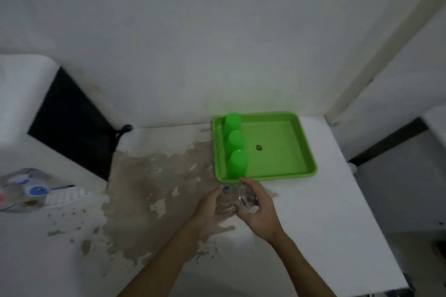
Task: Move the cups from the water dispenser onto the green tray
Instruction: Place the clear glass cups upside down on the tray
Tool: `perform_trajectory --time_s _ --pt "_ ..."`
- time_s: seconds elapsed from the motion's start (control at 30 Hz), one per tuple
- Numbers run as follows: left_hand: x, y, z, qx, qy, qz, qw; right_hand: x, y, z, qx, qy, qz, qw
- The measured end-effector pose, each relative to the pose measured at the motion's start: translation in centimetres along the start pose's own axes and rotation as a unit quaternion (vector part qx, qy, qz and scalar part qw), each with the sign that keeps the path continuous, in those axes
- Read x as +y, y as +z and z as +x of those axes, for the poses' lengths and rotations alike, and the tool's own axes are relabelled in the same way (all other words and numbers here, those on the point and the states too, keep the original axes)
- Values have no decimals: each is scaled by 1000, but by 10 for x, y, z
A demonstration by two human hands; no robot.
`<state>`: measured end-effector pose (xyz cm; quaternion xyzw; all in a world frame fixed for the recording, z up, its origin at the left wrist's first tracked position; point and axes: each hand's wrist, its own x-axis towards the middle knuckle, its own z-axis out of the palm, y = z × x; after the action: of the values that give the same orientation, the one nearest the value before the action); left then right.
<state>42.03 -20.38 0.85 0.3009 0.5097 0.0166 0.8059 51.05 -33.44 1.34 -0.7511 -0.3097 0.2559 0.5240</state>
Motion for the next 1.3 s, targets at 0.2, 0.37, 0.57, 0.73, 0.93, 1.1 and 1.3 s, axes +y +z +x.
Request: perform_trajectory --time_s 0.2,0.37,0.57,0.73,0.93,1.1,1.3 --pt "6 74 21 -32 128 169 977 15 -64 26 119 -46 -32 991" --pt "25 82 37 26 283 289 914 29 -86 59 172 -12 -71 983" --pt "33 58 53 61 338 316 885 50 -85 87 150 36 -128 980" --pt "35 45 65 82 337 315 883 63 -81 115 86 47 -169 981" --pt "37 42 80 95 331 311 886 77 -73 137 16 34 -239 970" --pt "36 38 87 98 318 311 890 87 -70 141 -4 45 -263 964" --pt "36 35 89 97 315 315 890 84 -72 149 -29 59 -262 963"
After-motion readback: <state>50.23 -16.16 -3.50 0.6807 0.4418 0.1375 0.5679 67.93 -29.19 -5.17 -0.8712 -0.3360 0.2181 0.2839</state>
